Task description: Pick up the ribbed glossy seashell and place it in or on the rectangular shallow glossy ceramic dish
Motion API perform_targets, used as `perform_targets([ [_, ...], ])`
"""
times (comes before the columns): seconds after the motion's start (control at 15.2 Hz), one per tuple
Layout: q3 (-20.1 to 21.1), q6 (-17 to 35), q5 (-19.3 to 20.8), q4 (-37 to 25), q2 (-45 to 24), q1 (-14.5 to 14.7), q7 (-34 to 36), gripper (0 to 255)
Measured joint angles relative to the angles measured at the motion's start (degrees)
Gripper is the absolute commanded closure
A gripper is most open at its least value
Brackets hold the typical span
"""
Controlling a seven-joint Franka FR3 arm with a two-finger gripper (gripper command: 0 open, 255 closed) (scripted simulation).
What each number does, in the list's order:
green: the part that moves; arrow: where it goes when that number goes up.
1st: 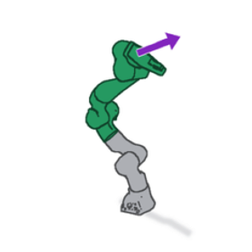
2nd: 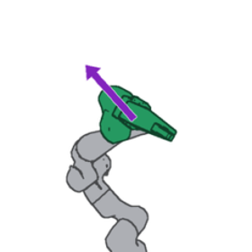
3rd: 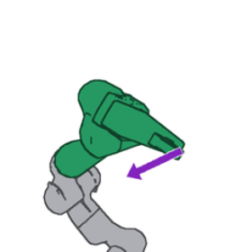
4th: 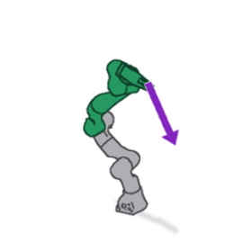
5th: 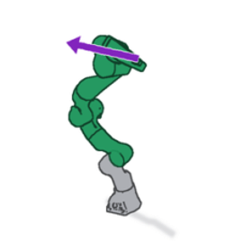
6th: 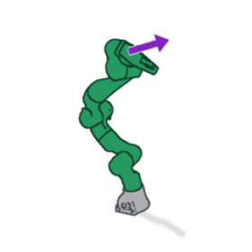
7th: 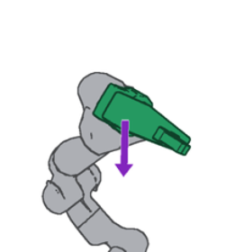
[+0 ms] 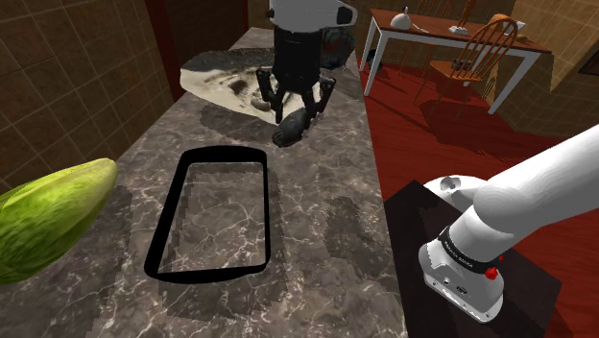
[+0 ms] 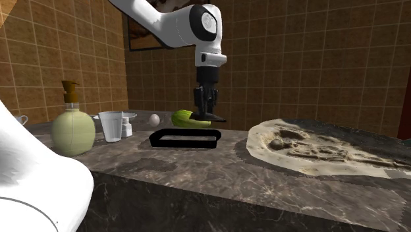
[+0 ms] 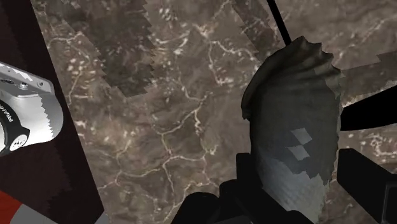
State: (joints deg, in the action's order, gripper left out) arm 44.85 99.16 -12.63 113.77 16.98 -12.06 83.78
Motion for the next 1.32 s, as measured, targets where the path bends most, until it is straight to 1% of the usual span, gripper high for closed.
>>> perform_targets([
  [0.2,3.84,0.09,1.94,-3.42,-3.83,0.09,4.78,255],
  [0.4,9.01,0.06,6.22,-8.40,-10.29,0.47,11.68,255],
  [0.53,12.09,-0.25,9.93,-11.76,-15.10,1.60,16.77,255],
  [0.59,13.62,-0.76,12.65,-14.24,-18.54,2.72,19.74,255],
  [0.66,14.83,-0.74,16.16,-16.44,-22.76,4.54,23.27,255],
  [0.73,15.26,-1.49,18.31,-18.39,-25.21,6.27,25.74,255],
  [0.86,15.08,-3.47,24.02,-24.02,-32.06,11.76,31.06,255],
  [0.92,14.73,-3.85,25.56,-25.45,-33.88,13.55,32.43,255],
  [1.06,14.40,-3.36,26.62,-25.67,-35.12,14.80,33.52,255],
  [1.32,14.16,-0.47,27.06,-22.92,-35.52,14.69,33.98,255],
])
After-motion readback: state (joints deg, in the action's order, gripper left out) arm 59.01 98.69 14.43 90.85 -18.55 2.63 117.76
